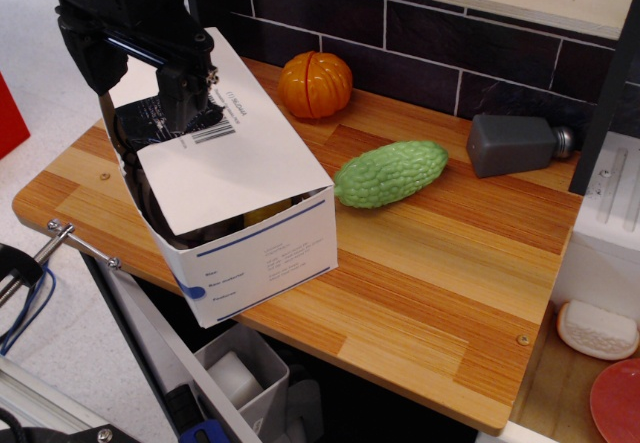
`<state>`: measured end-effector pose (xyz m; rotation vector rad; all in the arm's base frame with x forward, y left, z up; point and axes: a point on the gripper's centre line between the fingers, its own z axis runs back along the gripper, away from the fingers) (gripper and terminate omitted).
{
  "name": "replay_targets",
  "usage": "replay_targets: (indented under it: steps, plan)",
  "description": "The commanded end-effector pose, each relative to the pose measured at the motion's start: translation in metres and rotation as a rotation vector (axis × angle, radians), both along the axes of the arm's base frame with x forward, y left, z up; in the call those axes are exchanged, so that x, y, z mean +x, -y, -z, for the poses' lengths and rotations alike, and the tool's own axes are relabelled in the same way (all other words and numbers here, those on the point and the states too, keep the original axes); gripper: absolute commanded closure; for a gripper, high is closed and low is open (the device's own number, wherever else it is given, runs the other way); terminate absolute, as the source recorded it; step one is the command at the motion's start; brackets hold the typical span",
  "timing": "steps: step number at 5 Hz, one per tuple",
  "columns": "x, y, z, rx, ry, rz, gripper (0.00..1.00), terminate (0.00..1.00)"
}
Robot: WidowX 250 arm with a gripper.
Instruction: Open white1fbox flap
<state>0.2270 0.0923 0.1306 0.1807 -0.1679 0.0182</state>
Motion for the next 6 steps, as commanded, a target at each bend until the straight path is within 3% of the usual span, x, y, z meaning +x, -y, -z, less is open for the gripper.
replay_targets:
  steps: [1, 2, 3, 6]
  plan:
    - [0.0, 0.0, 0.0, 0.0, 0.0, 0.0, 0.0, 0.0]
    - [0.007, -0.01, -0.005, -0.068, 0.036, -0.168, 0.0, 0.0]
    - [0.015, -0.017, -0.012, -0.066, 0.108, -0.313, 0.0, 0.0]
    - [0.007, -0.024, -0.005, -0.145, 0.261, -0.474, 0.0, 0.0]
